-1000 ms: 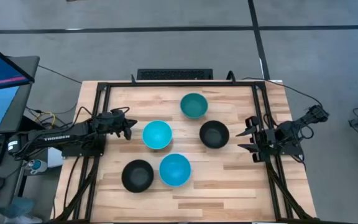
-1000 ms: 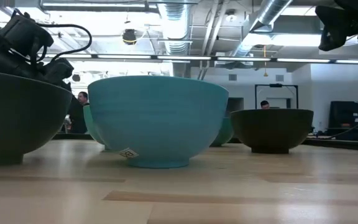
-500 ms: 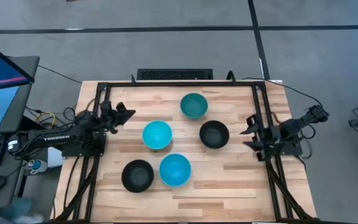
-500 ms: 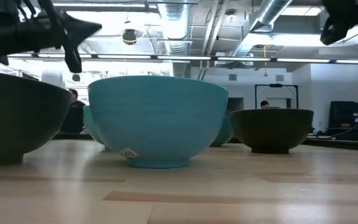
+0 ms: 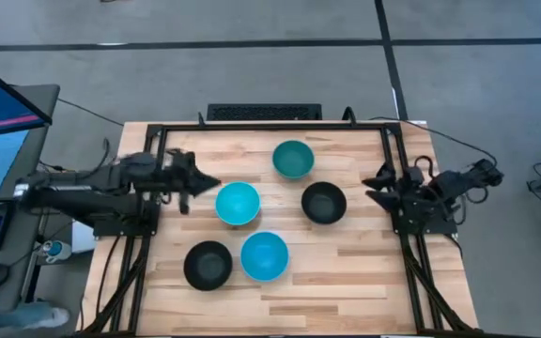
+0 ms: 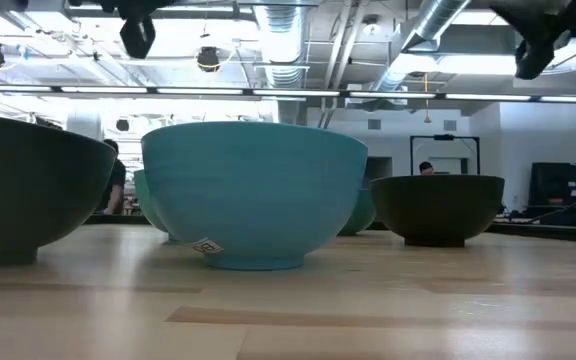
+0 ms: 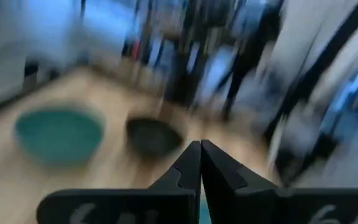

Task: Nest bowls inside each other
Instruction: Stack the top black bowl on the green bowl

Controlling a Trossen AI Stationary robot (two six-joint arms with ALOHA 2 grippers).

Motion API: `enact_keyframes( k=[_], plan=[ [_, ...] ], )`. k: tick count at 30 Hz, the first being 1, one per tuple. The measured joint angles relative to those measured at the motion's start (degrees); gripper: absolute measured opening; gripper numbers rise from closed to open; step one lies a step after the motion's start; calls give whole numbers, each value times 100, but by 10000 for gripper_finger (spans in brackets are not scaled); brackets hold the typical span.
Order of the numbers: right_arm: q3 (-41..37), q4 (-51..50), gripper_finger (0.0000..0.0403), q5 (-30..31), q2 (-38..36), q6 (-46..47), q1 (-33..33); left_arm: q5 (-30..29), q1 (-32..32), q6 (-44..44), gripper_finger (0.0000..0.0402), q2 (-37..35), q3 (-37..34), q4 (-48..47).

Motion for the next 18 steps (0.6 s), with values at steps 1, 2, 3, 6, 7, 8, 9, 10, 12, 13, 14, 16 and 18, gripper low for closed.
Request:
enact_keyframes(
  k=[1,2,3,6,7,8,9,10,12,13,14,16,18],
  plan=[
    [220,-308,209,-2,220,-39,0,1,-91,237,2,259,344,-561],
    [465,-657,209,-10,423,-159,2,-1,-186,492,2,494,666,-1025],
    [720,-1015,208,-7,612,-318,1,-5,-289,711,2,727,954,-1393],
    [1603,-2224,208,196,1250,-564,0,-148,-559,1150,2,1401,1499,-2774],
    [1866,-2713,208,338,1500,-609,0,-270,-628,1204,2,1607,1578,-3158],
    [2098,-3256,209,465,1761,-631,0,-386,-693,1227,2,1774,1628,-3479],
    [2324,-3696,209,540,2017,-625,-2,-454,-750,1239,2,1930,1649,-3639],
    [2552,-4075,209,566,2265,-584,-4,-487,-802,1271,2,2072,1657,-3670],
    [2949,-4624,209,550,2720,-323,-2,-386,-902,1441,2,2363,1658,-3684],
    [3115,-4835,209,520,2915,-146,0,-296,-962,1556,2,2502,1658,-3680],
    [3257,-5028,209,482,3085,41,0,-268,-1013,1678,2,2631,1658,-3669],
    [3476,-5348,208,263,3356,334,0,-285,-1112,1936,2,2882,1662,-3719],
    [3670,-5410,208,54,3602,457,-9,-410,-1204,2207,2,3125,1662,-3931]
  ],
)
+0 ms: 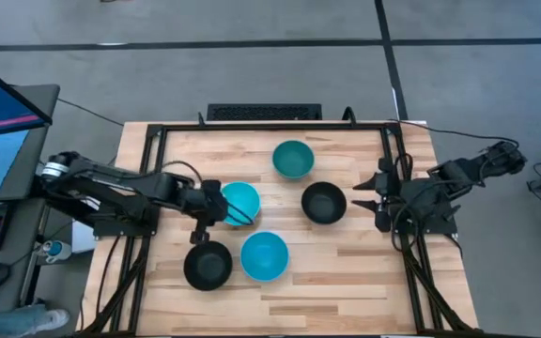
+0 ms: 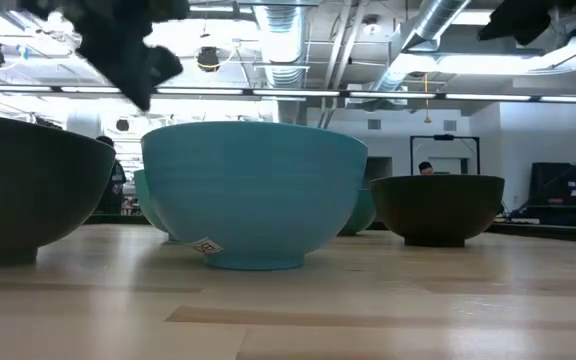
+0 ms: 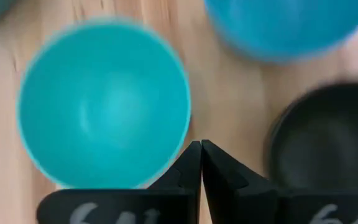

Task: Nest bowls inside each other
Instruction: Stack the top black bowl on the green bowl

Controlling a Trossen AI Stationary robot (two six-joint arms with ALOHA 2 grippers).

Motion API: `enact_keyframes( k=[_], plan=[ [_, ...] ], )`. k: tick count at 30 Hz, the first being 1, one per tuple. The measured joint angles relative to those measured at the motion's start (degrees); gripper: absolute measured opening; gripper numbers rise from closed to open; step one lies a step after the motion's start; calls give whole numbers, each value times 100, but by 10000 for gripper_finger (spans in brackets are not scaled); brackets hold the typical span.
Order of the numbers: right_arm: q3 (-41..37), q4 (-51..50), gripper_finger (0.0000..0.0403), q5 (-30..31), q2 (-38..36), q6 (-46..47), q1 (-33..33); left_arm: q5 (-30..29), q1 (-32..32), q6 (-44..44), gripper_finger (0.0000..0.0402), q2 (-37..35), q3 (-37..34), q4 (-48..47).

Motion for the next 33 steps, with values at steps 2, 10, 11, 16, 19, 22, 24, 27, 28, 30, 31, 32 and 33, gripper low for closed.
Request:
enact_keyframes(
  k=[2,10,11,16,19,22,24,27,28,30,31,32,33],
  plan=[
    [114,-5,209,-173,222,16,6,-219,-62,216,2,219,0,-234],
    [330,-19,210,-334,570,-20,-126,-541,93,696,2,985,139,-888],
    [330,-21,209,-336,565,-19,-155,-585,111,735,2,1042,244,-931],
    [334,-11,208,-334,585,-11,-313,-1588,201,741,2,1092,836,-1189],
    [334,174,209,-334,591,107,-401,-1941,207,995,2,1045,1221,-1485],
    [334,372,210,-336,637,131,-452,-1735,200,1096,2,1043,1486,-1549],
    [336,377,210,-338,656,131,-452,-1638,241,916,2,1046,1510,-1517],
    [334,383,210,-353,664,130,-452,-1444,337,656,2,1049,1381,-1399],
    [334,429,209,-353,660,130,-452,-1305,362,619,2,1048,1307,-1304],
    [334,522,208,-352,664,124,-452,-999,365,616,2,961,1112,-727],
    [334,577,208,-341,664,88,-452,-894,361,659,2,875,990,-286],
    [334,627,208,-298,664,-21,-452,-777,352,712,2,767,857,181],
    [334,636,208,-248,663,-96,-452,-667,346,749,2,670,722,602]
  ],
)
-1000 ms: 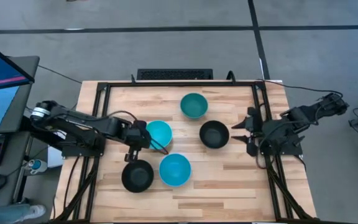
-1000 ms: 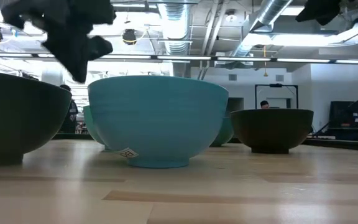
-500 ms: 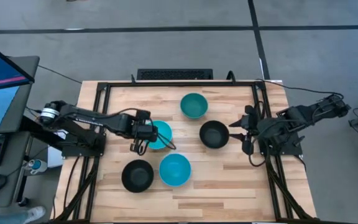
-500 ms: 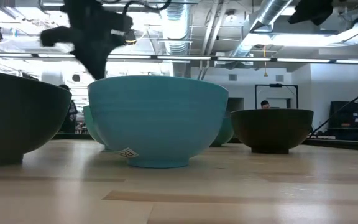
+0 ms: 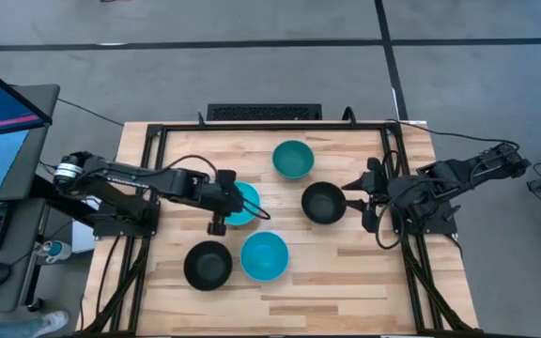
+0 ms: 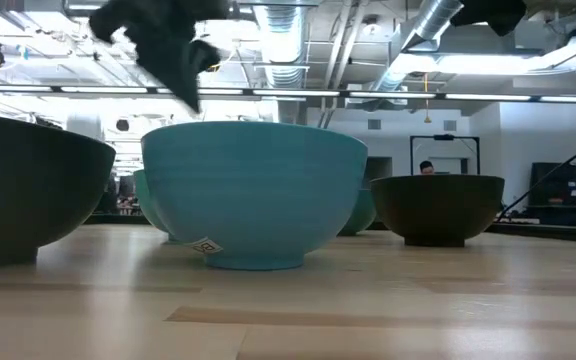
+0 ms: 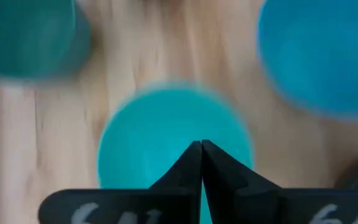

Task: Nest bowls inside each other
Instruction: Stack the top black bowl on the green bowl

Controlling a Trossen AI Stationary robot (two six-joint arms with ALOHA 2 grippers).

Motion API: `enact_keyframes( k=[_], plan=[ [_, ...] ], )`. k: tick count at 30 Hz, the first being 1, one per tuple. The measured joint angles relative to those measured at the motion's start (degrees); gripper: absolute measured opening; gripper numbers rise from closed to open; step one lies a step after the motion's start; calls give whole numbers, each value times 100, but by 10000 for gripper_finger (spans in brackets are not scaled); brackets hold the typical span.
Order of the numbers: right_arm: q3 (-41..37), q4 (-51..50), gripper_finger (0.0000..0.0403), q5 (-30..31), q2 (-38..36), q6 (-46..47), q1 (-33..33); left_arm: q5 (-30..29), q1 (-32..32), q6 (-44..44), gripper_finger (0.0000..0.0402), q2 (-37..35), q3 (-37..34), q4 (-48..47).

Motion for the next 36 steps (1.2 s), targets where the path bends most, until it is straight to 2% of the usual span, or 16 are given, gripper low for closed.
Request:
enact_keyframes(
  k=[3,6,9,11,15,16,21,26,29,31,34,36],
  plan=[
    [-1,18,209,28,87,-73,-12,100,4,12,2,-250,-303,682],
    [-10,150,209,55,218,389,-24,37,7,-85,2,-524,-477,781],
    [-332,33,208,722,375,87,-68,33,18,-194,2,-832,-790,876],
    [-507,89,208,951,580,-220,-168,37,59,-393,2,-1056,-995,1086],
    [-532,279,208,759,939,-371,-328,30,99,-840,2,-1471,-1377,1544],
    [-501,405,208,658,1036,-253,-334,32,90,-879,2,-1569,-1426,1688],
    [-105,872,206,-49,1310,1621,-422,6,90,-909,2,-1954,-1648,1994],
    [0,1231,206,-272,1343,3173,-416,-6,88,-857,2,-2140,-1682,2148],
    [-4,1321,205,-404,1342,3543,-324,-8,115,-739,2,-2129,-1684,2124],
    [-2,1372,204,-539,1343,3422,-266,-15,149,-691,2,-2102,-1684,2087],
    [-2,1468,203,-378,1444,2915,-197,-11,220,-678,2,-2075,-1691,2069],
    [-13,1615,203,-358,1569,3049,-196,0,259,-669,2,-2083,-1687,2127]
  ],
)
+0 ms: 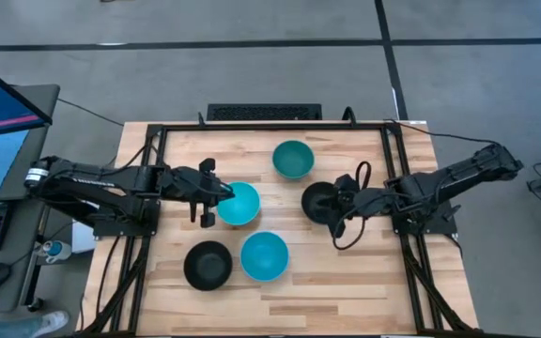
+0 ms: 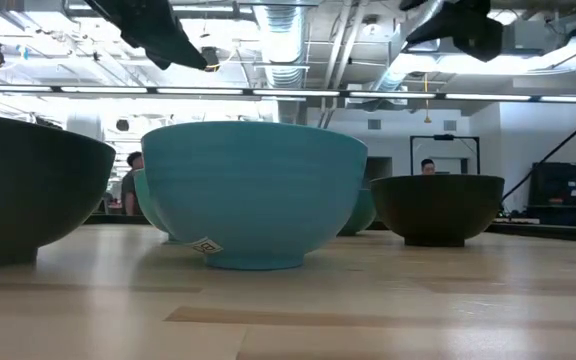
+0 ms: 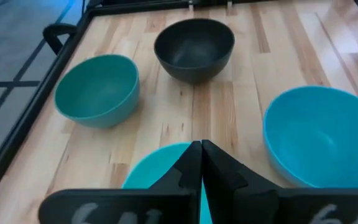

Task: Nest bowls inside each other
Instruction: Stack the top black bowl on the green bowl

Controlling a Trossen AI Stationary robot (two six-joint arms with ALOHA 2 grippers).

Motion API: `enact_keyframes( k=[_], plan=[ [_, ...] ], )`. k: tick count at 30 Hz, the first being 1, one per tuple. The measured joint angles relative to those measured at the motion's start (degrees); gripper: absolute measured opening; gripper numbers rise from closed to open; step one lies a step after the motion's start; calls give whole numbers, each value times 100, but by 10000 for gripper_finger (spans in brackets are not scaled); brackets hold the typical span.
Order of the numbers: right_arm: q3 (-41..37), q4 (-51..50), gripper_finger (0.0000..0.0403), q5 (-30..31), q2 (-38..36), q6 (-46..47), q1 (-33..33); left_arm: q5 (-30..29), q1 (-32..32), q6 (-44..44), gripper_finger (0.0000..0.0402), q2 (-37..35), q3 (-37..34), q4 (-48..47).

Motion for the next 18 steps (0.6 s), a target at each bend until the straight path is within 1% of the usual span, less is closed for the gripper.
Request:
enact_keyframes(
  k=[2,5,6,11,13,15,18],
  plan=[
    [13,348,203,60,161,86,-4,12,25,-1,2,2,-1,-31],
    [10,412,199,122,393,-649,-85,21,31,-49,2,2,1,-17],
    [7,390,197,129,445,-692,-126,22,31,-75,2,2,-1,-20],
    [59,356,182,105,466,-813,-285,23,31,-118,2,2,-1,-15],
    [89,335,176,-30,393,-976,-271,25,31,-140,2,2,-1,-15],
    [113,148,165,-17,317,-741,-267,23,31,-144,2,2,1,-15],
    [113,-507,143,-344,201,-355,-290,25,31,-146,2,2,0,-14]
  ],
)
